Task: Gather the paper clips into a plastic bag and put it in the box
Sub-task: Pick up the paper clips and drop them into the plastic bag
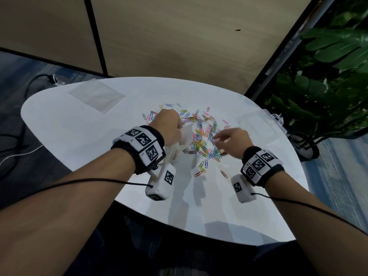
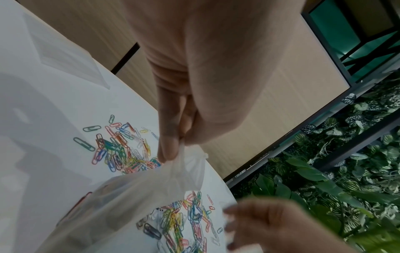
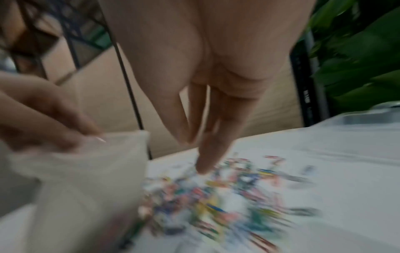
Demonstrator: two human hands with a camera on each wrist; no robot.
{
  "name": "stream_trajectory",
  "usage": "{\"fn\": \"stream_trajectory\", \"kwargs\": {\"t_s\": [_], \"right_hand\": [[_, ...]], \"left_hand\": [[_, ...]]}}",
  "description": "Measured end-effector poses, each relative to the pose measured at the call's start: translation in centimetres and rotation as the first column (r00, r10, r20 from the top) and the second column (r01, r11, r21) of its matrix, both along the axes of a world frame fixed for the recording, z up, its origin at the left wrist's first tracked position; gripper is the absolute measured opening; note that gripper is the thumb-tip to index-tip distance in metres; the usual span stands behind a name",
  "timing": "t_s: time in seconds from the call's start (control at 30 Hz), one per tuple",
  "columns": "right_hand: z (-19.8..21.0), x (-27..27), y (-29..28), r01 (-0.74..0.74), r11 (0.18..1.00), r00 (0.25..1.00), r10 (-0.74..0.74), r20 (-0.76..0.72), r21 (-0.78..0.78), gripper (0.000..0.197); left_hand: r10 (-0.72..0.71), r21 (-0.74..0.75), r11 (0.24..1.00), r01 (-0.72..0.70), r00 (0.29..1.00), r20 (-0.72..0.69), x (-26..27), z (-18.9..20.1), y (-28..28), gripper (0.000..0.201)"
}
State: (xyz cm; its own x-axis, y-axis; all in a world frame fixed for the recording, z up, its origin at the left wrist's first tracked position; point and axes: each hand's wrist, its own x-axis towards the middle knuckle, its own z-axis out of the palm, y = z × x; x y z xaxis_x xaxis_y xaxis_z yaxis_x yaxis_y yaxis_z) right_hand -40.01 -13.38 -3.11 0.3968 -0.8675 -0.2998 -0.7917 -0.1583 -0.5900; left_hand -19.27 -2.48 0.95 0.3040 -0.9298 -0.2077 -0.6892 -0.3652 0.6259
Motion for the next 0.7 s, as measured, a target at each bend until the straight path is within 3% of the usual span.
{"fn": "stream_trajectory", "kwargs": {"t_s": [0.07,0.1,0.17,0.27,0.33,0.43,0.5,0.6,0.7], "right_hand": [[-2.5,-2.9,-0.5,0.041,0.981,0.939,0.026,-0.343,0.187,0.071],[-3.6,-4.1,-0.2,0.079,0.962,0.903,0.042,-0.428,0.262,0.09],[-5.7,-5.4,0.5,0.08,0.958,0.886,0.058,-0.46,0.275,0.111],[-8.4,-4.1,1.7,0.02,0.996,0.926,0.015,-0.376,0.091,0.122],[-10.0,-2.0,2.1,0.027,0.998,0.96,-0.01,-0.28,0.058,0.12],[-10.7,0.7,1.9,0.116,0.991,0.989,-0.109,-0.1,0.073,0.093],[-10.4,1.6,1.0,0.145,0.989,0.988,-0.143,-0.061,0.027,0.078],[-9.7,2.3,-0.4,0.126,0.985,0.979,-0.143,-0.145,-0.118,0.07],[-10.0,3.1,-1.0,-0.097,0.974,0.938,0.02,-0.347,-0.204,0.064]], "left_hand": [[-0.006,0.004,1.0,0.006,1.0,0.007,0.2,0.2,0.1,0.032],[-0.008,0.006,1.0,0.008,1.0,0.014,0.3,0.3,0.1,0.032],[-0.004,0.007,1.0,0.004,1.0,0.024,0.5,0.3,0.2,0.032],[-0.004,0.005,1.0,0.004,0.999,0.036,0.9,0.2,0.4,0.031],[-0.018,0.011,1.0,0.018,0.998,0.053,1.0,0.1,0.5,0.026],[-0.037,0.023,0.999,0.035,0.997,0.067,1.4,0.0,0.6,0.028],[-0.032,0.024,0.999,0.031,0.997,0.065,1.8,-0.2,0.8,0.027],[-0.013,0.028,1.0,0.012,0.999,0.051,2.6,-0.3,1.2,0.034],[-0.017,0.025,1.0,0.016,0.999,0.051,3.3,-0.5,1.4,0.036]]}}
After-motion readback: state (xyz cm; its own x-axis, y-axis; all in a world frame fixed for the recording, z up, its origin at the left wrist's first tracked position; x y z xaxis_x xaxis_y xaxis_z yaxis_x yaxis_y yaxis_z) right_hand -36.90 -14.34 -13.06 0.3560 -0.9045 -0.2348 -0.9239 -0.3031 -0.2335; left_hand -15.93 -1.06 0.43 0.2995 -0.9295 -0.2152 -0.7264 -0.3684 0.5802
